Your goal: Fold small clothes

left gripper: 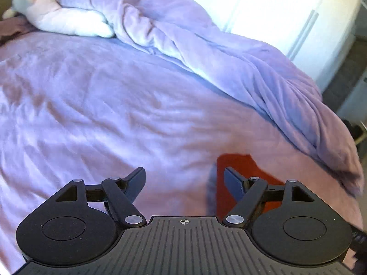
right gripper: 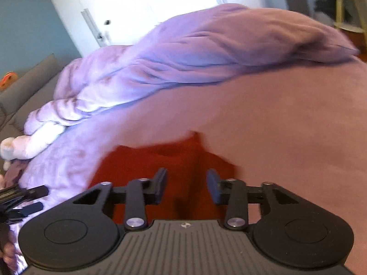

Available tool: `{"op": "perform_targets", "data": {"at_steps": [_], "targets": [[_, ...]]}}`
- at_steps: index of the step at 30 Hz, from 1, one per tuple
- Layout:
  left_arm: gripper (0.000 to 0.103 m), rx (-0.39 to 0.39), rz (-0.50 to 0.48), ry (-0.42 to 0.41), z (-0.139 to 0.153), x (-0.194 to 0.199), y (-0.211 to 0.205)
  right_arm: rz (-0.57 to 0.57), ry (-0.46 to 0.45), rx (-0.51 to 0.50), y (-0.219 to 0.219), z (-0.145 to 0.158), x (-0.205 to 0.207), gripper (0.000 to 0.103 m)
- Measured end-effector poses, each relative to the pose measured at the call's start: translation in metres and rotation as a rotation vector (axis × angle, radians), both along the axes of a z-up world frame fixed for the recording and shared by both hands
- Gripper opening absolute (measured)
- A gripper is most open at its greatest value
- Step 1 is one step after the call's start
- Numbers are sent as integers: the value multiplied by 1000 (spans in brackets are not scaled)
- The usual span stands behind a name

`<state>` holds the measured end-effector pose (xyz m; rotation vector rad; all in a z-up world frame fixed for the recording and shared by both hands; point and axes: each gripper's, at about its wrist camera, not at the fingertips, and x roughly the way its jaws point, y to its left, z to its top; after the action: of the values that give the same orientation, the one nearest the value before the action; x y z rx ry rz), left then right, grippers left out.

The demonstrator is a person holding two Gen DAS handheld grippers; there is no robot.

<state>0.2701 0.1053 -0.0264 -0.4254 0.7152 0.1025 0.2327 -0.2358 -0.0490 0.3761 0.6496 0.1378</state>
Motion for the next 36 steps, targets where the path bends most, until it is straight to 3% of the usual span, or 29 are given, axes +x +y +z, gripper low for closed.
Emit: {"op": "perform_targets", "data": {"at_steps": [2,5,9,11,13,16,19,22,27,31,36], "targets": [[83,30,37,8,-9,11,-17,88,-64,-31,37,-6,16,32],[83,51,32,31,-23,22,-31,154,-142,-167,85,-23,39,32],[84,72,-25,27,-39,32,-71,30,-112,-295,78,-46,61,24],[86,78,-40,30,-48,35,-89,-21,-139,-356,61,-52,59,20],[93,119,-71,40,-58,38,-108,-65,-154,-408,47,-60,52,20],[95,250,-81,40,-69,42,-127,-112,-155,-384,33,-65,51,21],[97,231,-85,57,-71,44,-121,-95,-169,-450,37,-71,47,22],[97,211,-106,76,-67,44,-114,-94,-153,-449,37,-77,53,25],[97,239,-166,83,-43,19,-103,-45,-89,-499,42,-58,53,33],[97,193,-199,89,-26,-9,-93,54,-114,-429,50,-32,8,35],[97,232,-217,102,-21,-33,-92,169,-88,-417,67,-33,-38,35]]}}
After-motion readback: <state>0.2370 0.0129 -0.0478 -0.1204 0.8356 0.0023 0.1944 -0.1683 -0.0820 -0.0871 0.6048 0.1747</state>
